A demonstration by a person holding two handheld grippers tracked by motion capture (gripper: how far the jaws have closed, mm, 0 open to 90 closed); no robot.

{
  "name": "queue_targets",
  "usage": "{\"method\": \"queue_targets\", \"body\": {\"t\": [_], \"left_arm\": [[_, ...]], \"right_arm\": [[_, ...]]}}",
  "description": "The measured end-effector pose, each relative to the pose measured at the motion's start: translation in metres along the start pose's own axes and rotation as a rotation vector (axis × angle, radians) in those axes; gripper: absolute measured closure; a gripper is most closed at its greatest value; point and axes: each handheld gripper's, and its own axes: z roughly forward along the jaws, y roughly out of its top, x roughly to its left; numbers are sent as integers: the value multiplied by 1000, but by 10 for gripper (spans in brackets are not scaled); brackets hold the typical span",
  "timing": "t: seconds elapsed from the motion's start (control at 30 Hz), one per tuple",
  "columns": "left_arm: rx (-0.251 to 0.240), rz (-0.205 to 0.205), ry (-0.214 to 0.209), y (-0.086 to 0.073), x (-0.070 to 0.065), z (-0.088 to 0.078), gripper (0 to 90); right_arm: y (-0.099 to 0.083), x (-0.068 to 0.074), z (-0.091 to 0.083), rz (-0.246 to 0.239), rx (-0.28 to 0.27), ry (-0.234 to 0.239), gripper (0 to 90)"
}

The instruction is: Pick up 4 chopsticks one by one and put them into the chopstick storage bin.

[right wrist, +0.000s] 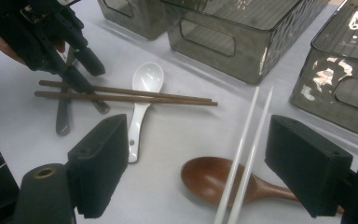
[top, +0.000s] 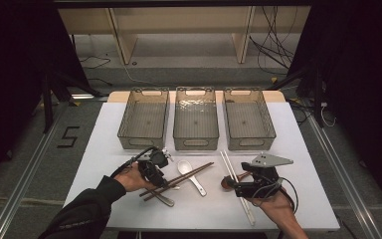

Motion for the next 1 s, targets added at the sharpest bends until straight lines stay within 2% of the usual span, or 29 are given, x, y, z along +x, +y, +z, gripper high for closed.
{"method": "queue_targets", "body": {"t": [0.13, 0.3, 0.6, 0.73, 0.97, 1.0], "left_arm": [[4, -4, -17, 0, 1, 3, 609], [17, 12, -39, 3, 1, 4, 683], [15, 4, -77, 4, 1, 5, 771], [13, 6, -78, 4, 3, 4, 821], [13, 4, -84, 4, 3, 3, 835], [17, 17, -84, 3, 4, 2, 837]], "right_arm": [[0, 0, 0, -1, 2, 0, 223], [0, 0, 0, -2, 4, 2, 224], [0, 0, 1, 2, 8, 5, 225], [0, 0, 1, -3, 8, 5, 226], [0, 0, 1, -4, 9, 8, 226], [0, 0, 1, -3, 10, 8, 226]]}}
